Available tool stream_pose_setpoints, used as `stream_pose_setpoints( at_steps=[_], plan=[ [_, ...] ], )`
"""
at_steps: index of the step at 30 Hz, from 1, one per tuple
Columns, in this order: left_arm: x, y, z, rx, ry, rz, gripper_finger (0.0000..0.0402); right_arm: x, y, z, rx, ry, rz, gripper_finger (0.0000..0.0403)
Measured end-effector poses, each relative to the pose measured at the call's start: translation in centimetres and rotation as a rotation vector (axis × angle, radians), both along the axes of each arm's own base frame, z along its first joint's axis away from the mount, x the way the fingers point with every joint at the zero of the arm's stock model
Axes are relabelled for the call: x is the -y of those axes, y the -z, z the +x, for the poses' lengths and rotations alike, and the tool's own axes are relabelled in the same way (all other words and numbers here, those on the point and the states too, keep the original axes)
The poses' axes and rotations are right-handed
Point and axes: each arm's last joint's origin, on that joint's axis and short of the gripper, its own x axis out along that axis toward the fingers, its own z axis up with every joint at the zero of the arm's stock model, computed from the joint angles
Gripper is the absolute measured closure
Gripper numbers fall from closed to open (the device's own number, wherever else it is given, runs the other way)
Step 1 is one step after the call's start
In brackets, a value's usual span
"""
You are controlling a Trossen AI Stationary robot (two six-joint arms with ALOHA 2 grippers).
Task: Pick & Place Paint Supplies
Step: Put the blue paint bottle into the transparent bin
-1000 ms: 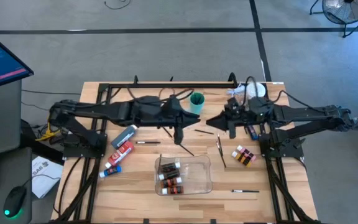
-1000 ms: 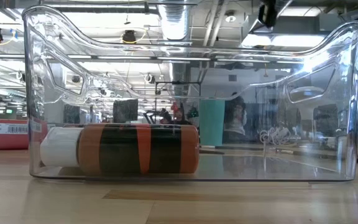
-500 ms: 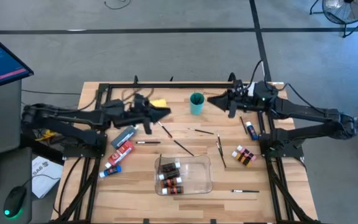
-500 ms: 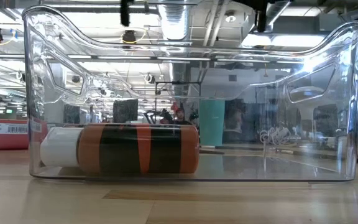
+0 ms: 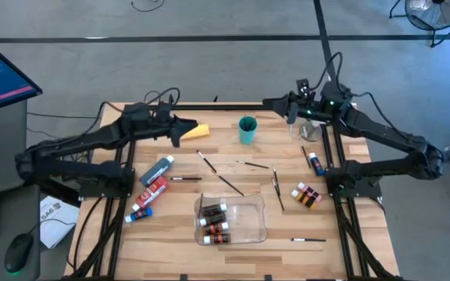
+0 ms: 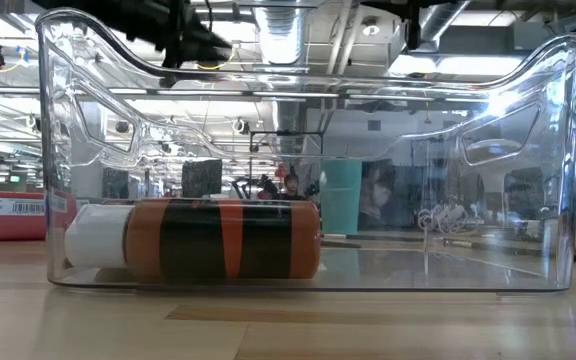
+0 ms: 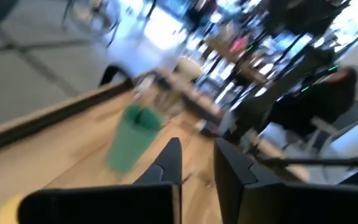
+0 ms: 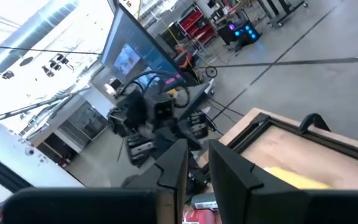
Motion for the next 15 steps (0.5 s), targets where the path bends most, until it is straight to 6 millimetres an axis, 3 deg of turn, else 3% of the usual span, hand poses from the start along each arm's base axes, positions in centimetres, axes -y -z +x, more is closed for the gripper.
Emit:
stream_pose_setpoints(
  at_steps=[9, 15],
  plan=[
    [-0.6, 1.7, -0.2, -0.159, 0.001, -0.015, 0.0312, 1.8, 0.1, 1.2, -0.037, 0.005, -0.003, 0.0342],
    [0.0, 1.7, 0.0, -0.153, 0.056, -0.021, 0.03, 3.0, -1.6, 1.9, -0.011, -0.075, -0.018, 0.0342]
  ],
)
